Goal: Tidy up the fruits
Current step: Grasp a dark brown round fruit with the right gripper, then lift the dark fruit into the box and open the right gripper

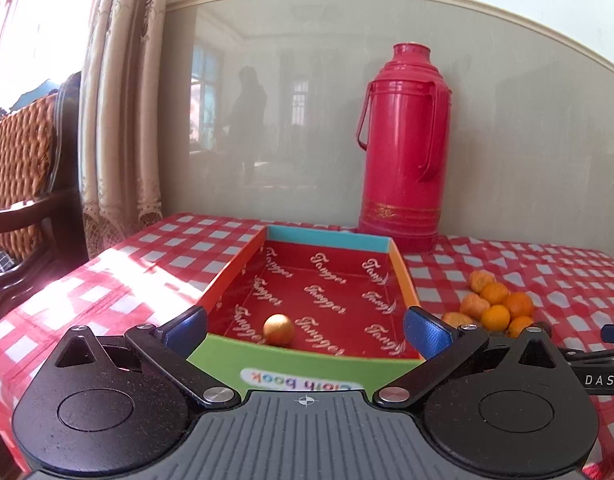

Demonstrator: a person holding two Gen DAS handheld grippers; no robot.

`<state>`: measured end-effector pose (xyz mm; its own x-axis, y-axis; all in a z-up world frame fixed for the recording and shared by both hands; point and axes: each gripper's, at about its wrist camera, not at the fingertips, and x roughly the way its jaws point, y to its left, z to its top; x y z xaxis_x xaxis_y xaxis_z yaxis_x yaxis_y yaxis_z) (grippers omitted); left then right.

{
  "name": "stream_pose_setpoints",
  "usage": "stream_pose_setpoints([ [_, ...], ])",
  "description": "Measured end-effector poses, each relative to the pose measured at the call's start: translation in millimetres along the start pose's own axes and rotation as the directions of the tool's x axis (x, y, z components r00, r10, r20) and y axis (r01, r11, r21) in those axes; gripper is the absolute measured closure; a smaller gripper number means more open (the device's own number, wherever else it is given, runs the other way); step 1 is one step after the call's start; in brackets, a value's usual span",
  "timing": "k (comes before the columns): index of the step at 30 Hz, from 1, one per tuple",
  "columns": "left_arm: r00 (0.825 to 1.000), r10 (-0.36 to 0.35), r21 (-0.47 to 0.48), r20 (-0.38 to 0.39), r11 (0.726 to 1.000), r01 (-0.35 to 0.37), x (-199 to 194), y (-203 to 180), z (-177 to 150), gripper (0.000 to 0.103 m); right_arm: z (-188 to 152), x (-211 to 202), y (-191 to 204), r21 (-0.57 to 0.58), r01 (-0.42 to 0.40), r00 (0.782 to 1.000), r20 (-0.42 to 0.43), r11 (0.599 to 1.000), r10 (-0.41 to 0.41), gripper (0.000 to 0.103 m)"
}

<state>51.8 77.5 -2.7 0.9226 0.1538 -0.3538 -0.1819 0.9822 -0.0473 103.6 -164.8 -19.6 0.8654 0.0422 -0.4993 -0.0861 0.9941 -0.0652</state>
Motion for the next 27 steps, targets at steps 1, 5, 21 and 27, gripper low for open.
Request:
stream_pose_setpoints([
  [1, 1.0, 0.005, -0.011, -0.004, 1.0, -0.005, -1, 2, -1, 0.0, 0, 2, 1, -0.001, -0.001, 1.0, -0.007, 1.0, 0.001, 0.006],
  [5, 1.0, 0.015, -0.078, -0.027, 0.997, -0.017, 3, 11, -4, 0.0, 2, 9, 12, -0.059, 0.034, 0.999, 0.001, 0.998, -0.034, 0.016],
  [21, 0.999, 0.022, -0.023, -0.04, 0.999, -0.023, 15, 22, -6, 0.0, 10, 33, 18, -0.054, 0.001, 0.999, -0.045, 0.999, -0.003, 0.071],
  [27, 0.999, 0.036, -0.023, -0.036, 0.999, -0.037, 13, 32, -7, 0.0, 16, 16, 19, -0.044, -0.009, 0.999, 0.031, 0.999, 0.011, 0.071],
])
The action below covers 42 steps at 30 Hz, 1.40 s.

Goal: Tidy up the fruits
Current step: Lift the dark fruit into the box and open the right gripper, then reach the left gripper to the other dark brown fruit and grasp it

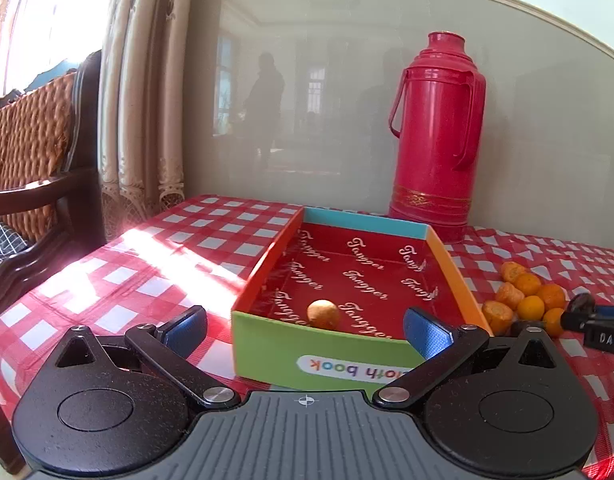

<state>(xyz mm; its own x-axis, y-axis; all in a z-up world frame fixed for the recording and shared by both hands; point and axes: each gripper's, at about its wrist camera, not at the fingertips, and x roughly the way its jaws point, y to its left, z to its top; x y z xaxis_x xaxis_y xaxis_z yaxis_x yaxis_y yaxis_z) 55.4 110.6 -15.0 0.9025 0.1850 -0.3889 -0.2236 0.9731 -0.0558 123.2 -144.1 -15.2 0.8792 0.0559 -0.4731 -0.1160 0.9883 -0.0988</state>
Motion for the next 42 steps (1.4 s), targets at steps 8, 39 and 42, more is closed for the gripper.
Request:
stream_pose_setpoints([
  [8, 0.996, 0.085, 0.004, -0.013, 0.996, -0.085, -2, 37, -4, 0.0, 16, -10, 40, 0.015, -0.113, 0.986, 0.126, 0.994, 0.11, 0.071],
  [39, 0.996, 0.082, 0.023, 0.027, 0.996, -0.082, -9, 21, -5, 0.0, 16, -31, 50, 0.033, -0.161, 0.954, 0.261, 0.986, 0.147, 0.007],
  [42, 0.997, 0.06, 0.029, 0.055, 0.998, -0.062, -14, -1, -3, 0.0, 12, -35, 27, 0.071, -0.137, 0.963, 0.244, 0.988, 0.116, 0.007],
])
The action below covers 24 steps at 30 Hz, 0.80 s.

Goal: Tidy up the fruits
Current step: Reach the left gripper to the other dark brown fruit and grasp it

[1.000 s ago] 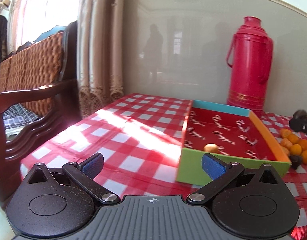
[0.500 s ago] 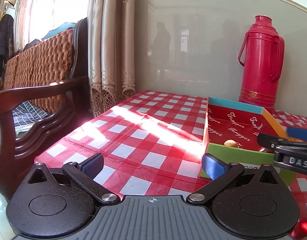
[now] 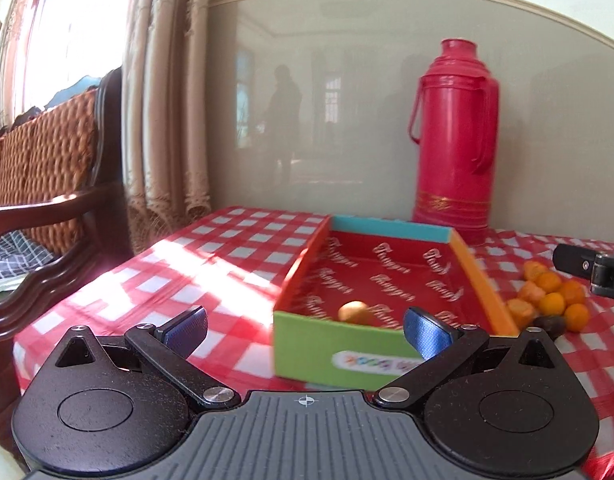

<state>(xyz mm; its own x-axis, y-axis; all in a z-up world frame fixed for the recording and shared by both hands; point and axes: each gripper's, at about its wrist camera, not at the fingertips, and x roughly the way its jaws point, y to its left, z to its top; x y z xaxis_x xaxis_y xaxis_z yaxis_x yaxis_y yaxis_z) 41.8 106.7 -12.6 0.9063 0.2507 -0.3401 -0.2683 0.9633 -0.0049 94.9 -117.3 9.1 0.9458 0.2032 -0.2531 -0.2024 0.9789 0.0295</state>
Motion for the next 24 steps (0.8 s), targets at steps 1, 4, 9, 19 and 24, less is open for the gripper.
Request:
stream_pose_setpoints([
  [1, 1.0, -0.006, -0.001, 0.008, 1.0, 0.006, -2, -7, 1, 0.0, 0, -3, -5, -0.005, 0.013, 1.0, 0.001, 1.0, -0.013, 0.007],
  [4, 0.999, -0.048, -0.02, 0.019, 0.999, 0.048, -6, -25, 4, 0.0, -1, -12, -19, -0.032, 0.043, 0.999, 0.01, 0.999, -0.043, 0.007],
  [9, 0.995, -0.085, 0.007, 0.051, 0.996, 0.085, -13, -52, 7, 0.0, -1, -24, -42, -0.067, 0.094, 0.996, 0.019, 0.993, -0.093, 0.006],
  [19, 0.971, -0.236, 0.036, 0.04, 0.971, 0.235, -17, -100, 6, 0.0, -2, -37, -86, -0.029, 0.183, 0.983, 0.006, 0.983, -0.182, 0.006],
  [24, 0.968, -0.251, 0.086, 0.003, 0.964, 0.25, -14, -131, -1, 0.0, -6, -42, -98, -0.034, 0.208, 0.978, -0.001, 0.978, -0.208, 0.006],
])
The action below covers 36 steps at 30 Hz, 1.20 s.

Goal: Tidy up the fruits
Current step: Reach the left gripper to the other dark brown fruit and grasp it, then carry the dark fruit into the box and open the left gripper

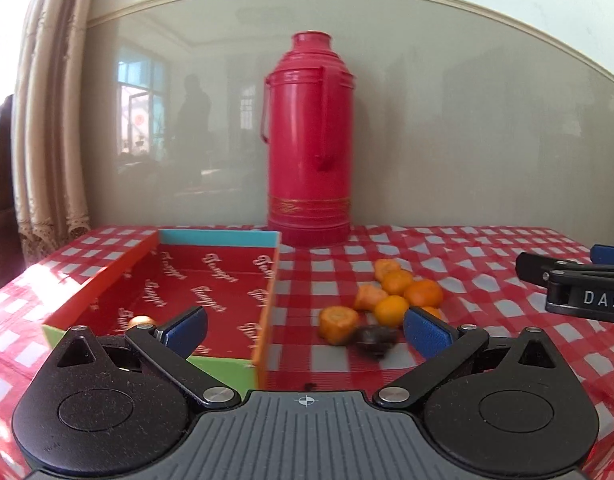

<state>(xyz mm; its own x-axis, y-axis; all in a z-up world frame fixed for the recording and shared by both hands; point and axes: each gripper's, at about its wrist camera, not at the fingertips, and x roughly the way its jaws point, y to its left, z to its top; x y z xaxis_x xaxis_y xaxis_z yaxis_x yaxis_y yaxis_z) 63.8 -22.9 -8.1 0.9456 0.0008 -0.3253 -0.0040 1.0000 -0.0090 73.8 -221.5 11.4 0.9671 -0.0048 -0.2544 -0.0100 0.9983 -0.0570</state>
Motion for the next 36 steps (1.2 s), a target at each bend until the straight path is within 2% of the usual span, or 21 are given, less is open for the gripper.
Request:
stream_pose_setpoints([
  [10, 0.997, -0.032, 0.014, -0.063, 0.999, 0.033, 29, -40, -3, 0.002, -10, -2, -39, 0.014, 0.084, 0.996, -0.045, 0.996, -0.083, 0.006],
  [13, 0.994, -0.035, 0.022, -0.106, 0.999, 0.038, 43, -49, -4, 0.031, -14, -2, -52, 0.01, 0.109, 0.992, -0.065, 0.994, -0.108, 0.006],
  [16, 0.987, -0.027, -0.004, -0.158, 1.0, 0.027, 57, -52, -6, 0.032, -16, -2, -64, 0.021, 0.131, 0.989, -0.075, 0.991, -0.129, 0.006],
  [20, 0.984, -0.021, -0.02, -0.178, 1.0, 0.018, 66, -52, -7, 0.032, -19, -2, -78, 0.052, 0.147, 0.985, -0.095, 0.988, -0.142, 0.006],
  [28, 0.98, 0.005, 0.016, -0.2, 1.0, -0.002, 83, -59, -6, 0.034, -23, 1, -87, 0.052, 0.158, 0.982, -0.116, 0.986, -0.151, 0.006],
  [30, 0.978, 0.006, 0.03, -0.207, 1.0, 0.0, 84, -61, -6, 0.052, -23, 1, -88, 0.053, 0.161, 0.981, -0.12, 0.986, -0.154, 0.006],
  [31, 0.974, 0.011, 0.037, -0.225, 0.999, -0.003, 87, -62, -7, 0.064, -23, 1, -88, 0.054, 0.163, 0.98, -0.121, 0.985, -0.155, 0.006],
  [36, 0.975, -0.024, 0.02, -0.22, 0.999, 0.029, 85, -59, -7, 0.064, -24, 0, -88, 0.063, 0.165, 0.98, -0.124, 0.984, -0.156, 0.006],
])
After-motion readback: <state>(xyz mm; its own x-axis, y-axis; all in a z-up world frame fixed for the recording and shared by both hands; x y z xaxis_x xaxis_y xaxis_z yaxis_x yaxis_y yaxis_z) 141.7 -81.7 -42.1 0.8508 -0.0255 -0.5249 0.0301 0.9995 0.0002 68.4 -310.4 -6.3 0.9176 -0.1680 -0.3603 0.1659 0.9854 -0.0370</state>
